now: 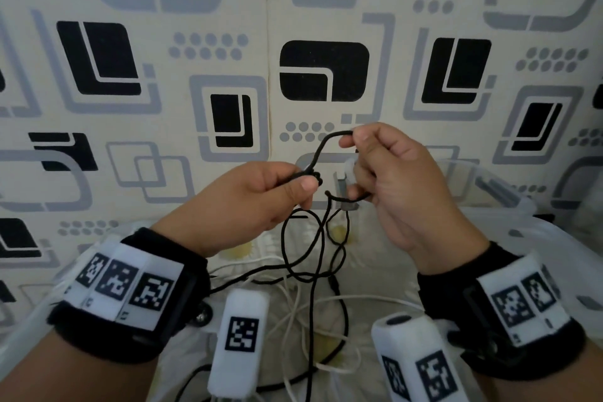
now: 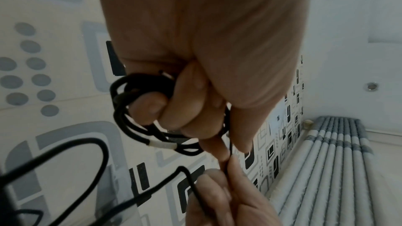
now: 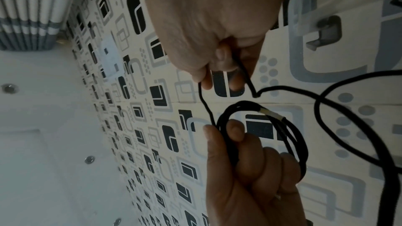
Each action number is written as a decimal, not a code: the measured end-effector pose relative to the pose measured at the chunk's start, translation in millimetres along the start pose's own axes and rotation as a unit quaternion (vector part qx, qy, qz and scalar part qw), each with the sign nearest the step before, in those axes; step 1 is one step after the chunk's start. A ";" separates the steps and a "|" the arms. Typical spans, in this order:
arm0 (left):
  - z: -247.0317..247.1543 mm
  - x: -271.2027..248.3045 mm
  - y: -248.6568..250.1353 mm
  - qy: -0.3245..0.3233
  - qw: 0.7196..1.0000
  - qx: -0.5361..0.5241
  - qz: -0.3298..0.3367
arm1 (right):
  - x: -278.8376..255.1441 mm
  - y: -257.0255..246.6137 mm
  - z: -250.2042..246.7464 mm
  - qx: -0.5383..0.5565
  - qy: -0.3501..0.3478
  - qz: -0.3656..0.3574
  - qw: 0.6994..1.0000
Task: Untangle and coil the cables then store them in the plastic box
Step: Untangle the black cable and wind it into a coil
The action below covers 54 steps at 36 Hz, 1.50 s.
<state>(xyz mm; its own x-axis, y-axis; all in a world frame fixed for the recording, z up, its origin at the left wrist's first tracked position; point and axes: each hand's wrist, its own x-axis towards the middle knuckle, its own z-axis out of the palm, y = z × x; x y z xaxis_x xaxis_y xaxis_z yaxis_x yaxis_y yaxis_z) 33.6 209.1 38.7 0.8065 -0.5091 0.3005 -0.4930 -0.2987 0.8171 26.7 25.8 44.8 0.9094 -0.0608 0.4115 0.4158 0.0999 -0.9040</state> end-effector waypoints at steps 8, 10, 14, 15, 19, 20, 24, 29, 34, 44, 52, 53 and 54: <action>1.5 1.9 5.8 0.043 0.989 -0.145 0.002 | 1.9 2.3 -6.2 -0.003 0.005 -0.014 1.000; -1.8 2.9 6.1 0.057 0.977 -0.206 0.000 | 3.4 8.4 -6.2 -0.005 -0.017 0.004 1.000; -7.6 2.9 8.3 0.066 0.941 -0.333 0.011 | 2.4 16.9 -2.3 0.009 -0.065 0.032 0.997; -8.3 2.8 9.1 0.070 0.933 -0.354 0.014 | 1.3 17.8 -0.9 0.019 -0.074 0.037 0.996; -10.5 2.5 12.6 0.087 0.895 -0.438 0.005 | -2.6 20.6 4.0 0.065 -0.129 0.056 0.988; -10.8 2.9 13.4 0.091 0.886 -0.455 0.002 | -3.1 21.6 4.6 0.082 -0.142 0.064 0.984; -13.0 2.9 13.9 0.095 0.860 -0.501 -0.010 | -4.0 28.4 4.3 0.114 -0.186 0.066 0.974; -13.6 3.7 11.9 0.091 0.843 -0.530 -0.012 | -5.0 40.5 4.4 -0.014 -0.213 0.055 0.975; -15.8 4.2 10.1 0.093 0.829 -0.552 -0.007 | -6.9 47.0 7.3 -0.087 -0.248 0.072 0.962; -34.5 1.1 1.6 0.063 0.742 -0.666 0.054 | -6.5 48.0 11.3 -0.115 -0.166 0.113 0.973; -32.0 3.4 4.9 0.164 0.699 -0.692 0.077 | -8.8 55.6 17.9 -0.078 -0.186 0.119 0.972; -32.9 3.4 4.4 0.172 0.693 -0.696 0.082 | -7.7 56.8 16.9 -0.072 -0.186 0.124 0.972; -34.0 3.3 3.9 0.182 0.687 -0.698 0.087 | -7.1 57.9 15.4 -0.062 -0.187 0.134 0.971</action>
<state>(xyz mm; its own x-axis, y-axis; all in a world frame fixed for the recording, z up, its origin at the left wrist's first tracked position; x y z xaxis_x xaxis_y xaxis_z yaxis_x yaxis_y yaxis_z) 45.5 233.7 59.6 0.9283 -0.1274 0.3493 -0.0040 0.9360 0.3519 44.6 47.3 -8.7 0.9355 0.3189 0.1521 0.1800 -0.0599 -0.9818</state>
